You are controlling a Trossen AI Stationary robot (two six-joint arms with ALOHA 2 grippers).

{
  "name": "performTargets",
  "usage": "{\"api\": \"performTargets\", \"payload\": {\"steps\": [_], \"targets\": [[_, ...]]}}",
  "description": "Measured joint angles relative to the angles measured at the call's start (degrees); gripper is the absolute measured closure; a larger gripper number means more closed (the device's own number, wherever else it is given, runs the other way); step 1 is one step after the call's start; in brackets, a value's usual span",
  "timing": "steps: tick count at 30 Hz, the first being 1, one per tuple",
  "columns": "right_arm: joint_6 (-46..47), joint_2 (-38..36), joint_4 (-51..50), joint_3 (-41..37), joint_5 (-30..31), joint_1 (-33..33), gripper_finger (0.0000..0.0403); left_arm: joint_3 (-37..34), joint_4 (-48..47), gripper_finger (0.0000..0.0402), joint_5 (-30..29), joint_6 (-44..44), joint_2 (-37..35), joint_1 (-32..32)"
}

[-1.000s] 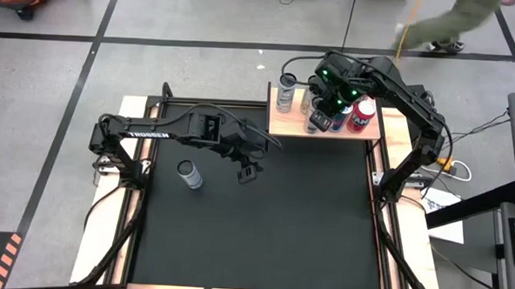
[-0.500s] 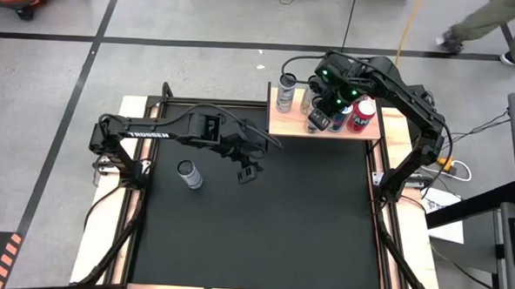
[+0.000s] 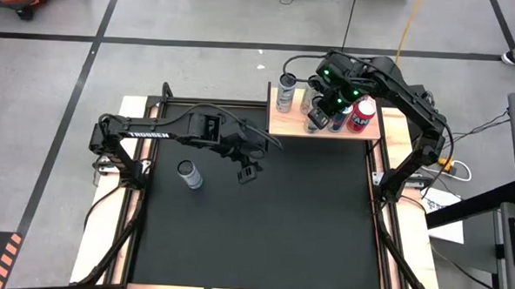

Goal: Place canned beverage on shelf
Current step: Put the white yellow soda can on the shelf aligned with the white yellow soda can

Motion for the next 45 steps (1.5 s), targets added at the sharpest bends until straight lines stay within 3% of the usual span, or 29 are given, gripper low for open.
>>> {"api": "performTargets", "payload": {"steps": [18, 24, 45], "targets": [[-2.85, -4.08, -0.02, -5.78, 2.96, -0.71, 0.0403, 0.00, 0.00, 0.0079, -0.04, -0.04, 0.00, 0.00], [-3.49, -4.08, 0.00, -5.79, -1.73, -0.70, 0.0403, 0.00, -0.02, 0.0079, -0.26, -0.02, 0.02, 0.00], [-2.48, -2.17, 2.97, -5.81, -1.56, 0.50, 0.0403, 0.00, 0.00, 0.0079, -1.51, 0.09, 0.00, 0.02]]}}
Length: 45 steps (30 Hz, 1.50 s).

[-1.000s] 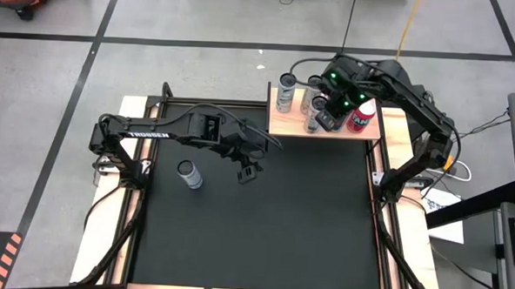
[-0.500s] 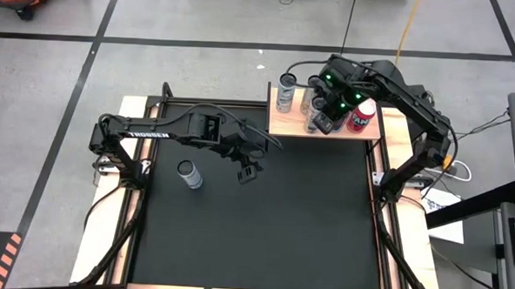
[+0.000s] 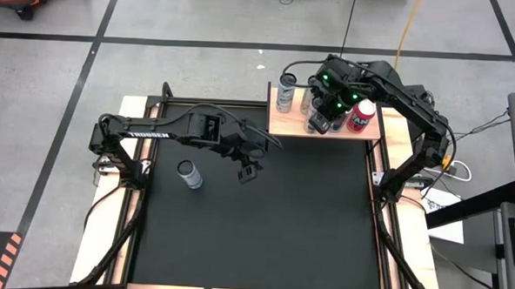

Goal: Place canned beverage on shelf
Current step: Put the white yellow soda can on the shelf aligned with the white yellow soda can

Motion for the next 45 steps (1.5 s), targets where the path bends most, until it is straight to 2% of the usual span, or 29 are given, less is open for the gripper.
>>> {"api": "performTargets", "payload": {"steps": [7, 15, 19, 36, 41, 45], "targets": [[0.02, 0.00, -0.04, 0.00, 4.57, -0.10, 0.0403, 0.00, 0.00, 0.0079, -0.02, 0.00, 0.00, 0.00], [0.02, 0.00, -2.87, 0.00, 5.05, -0.82, 0.0403, 0.00, 0.00, 0.0079, -0.09, 0.00, 0.00, 0.00], [0.04, 0.00, -2.94, 0.00, 7.87, -1.72, 0.0403, 0.00, 0.00, 0.0079, -0.09, 0.01, 0.00, -0.01], [-1.76, -2.77, -2.95, 2.53, 7.86, -2.69, 0.0403, 0.00, 0.00, 0.0079, -0.17, 0.02, 0.00, 0.00], [-2.16, -2.69, -1.39, 3.72, 13.51, -3.41, 0.0403, 0.00, 0.01, 0.0079, -0.20, 0.01, 0.00, -0.01], [-3.45, -2.69, 1.36, 3.72, 13.53, -4.46, 0.0403, 0.00, 0.02, 0.0079, -0.20, 0.00, 0.00, -0.02]]}}
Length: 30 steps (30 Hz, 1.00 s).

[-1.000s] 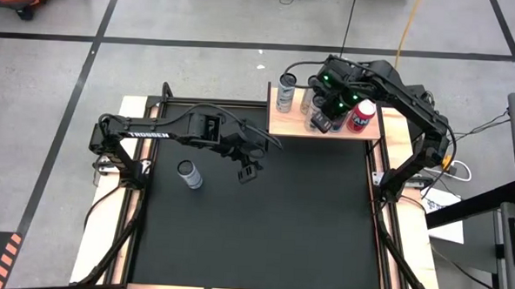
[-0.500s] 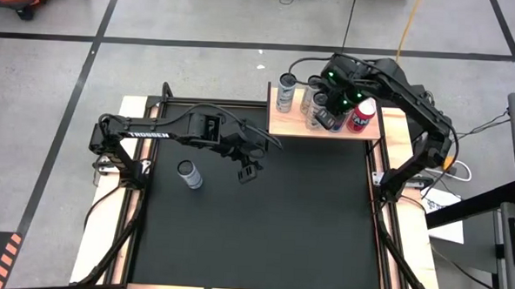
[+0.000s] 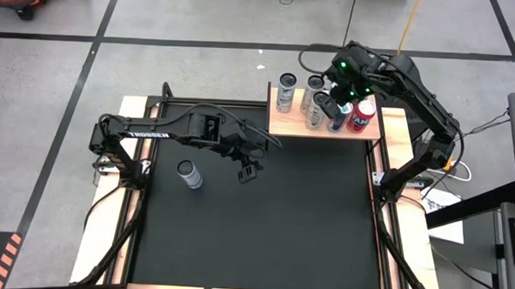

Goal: Place canned beverage on shelf
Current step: Put the white yellow soda can on the shelf aligned with the white yellow soda can

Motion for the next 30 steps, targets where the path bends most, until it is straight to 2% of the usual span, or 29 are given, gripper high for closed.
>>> {"api": "performTargets", "payload": {"steps": [6, 11, 17, 24, 30], "targets": [[-1.05, 1.22, 3.93, 0.00, -0.35, -2.34, 0.0403, 0.00, 0.00, 0.0079, 0.00, 0.00, 0.00, 0.02], [-2.02, 2.40, 4.08, 0.00, -5.60, -3.52, 0.0403, 0.00, 0.00, 0.0079, 0.00, 0.02, 0.00, 0.02], [-2.67, 3.24, 4.65, 0.00, -6.59, -3.52, 0.0403, 0.00, -0.01, 0.0079, 0.00, 0.02, 0.00, 0.02], [-2.99, 3.32, 5.31, 0.00, -13.48, -3.50, 0.0403, 0.00, -0.01, 0.0079, 0.00, 0.02, 0.00, 0.02], [-2.97, 3.32, 5.25, 0.00, -13.68, -3.49, 0.0403, 0.00, -0.02, 0.0079, 0.00, 0.02, 0.00, 0.00]]}}
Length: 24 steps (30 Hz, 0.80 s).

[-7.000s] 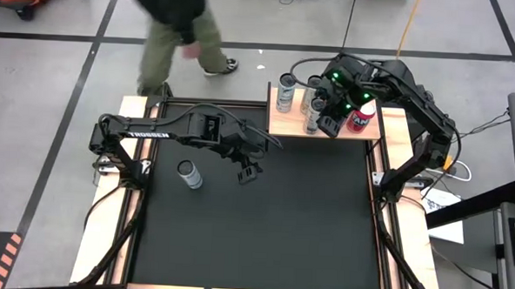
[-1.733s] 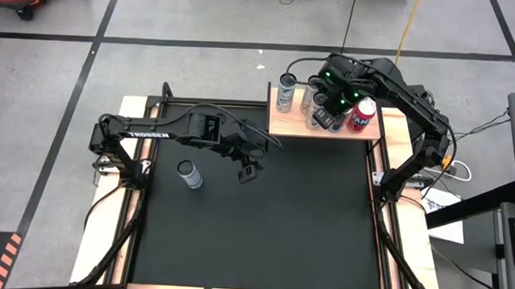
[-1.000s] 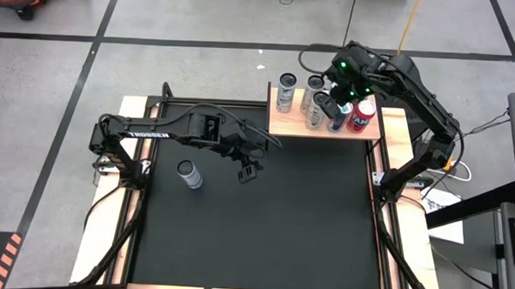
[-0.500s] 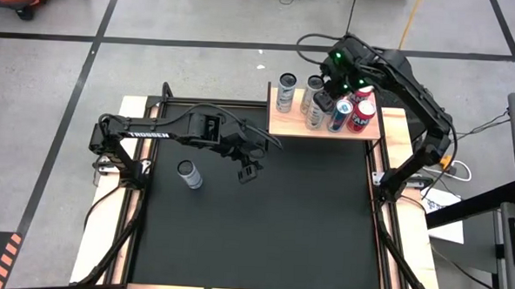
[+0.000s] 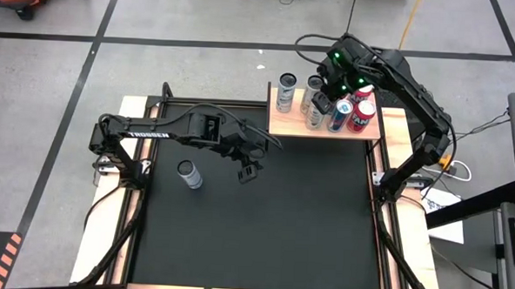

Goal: Place canned beverage on shelf
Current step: Put the white yellow soda can on the shelf aligned with the white yellow soda can

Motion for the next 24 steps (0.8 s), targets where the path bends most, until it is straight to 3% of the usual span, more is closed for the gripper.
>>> {"api": "performTargets", "payload": {"steps": [24], "targets": [[-0.02, 2.36, -1.89, 0.07, -3.46, 0.13, 0.0403, 0.00, 0.00, 0.0079, 0.00, 0.00, 0.00, 0.02]]}}
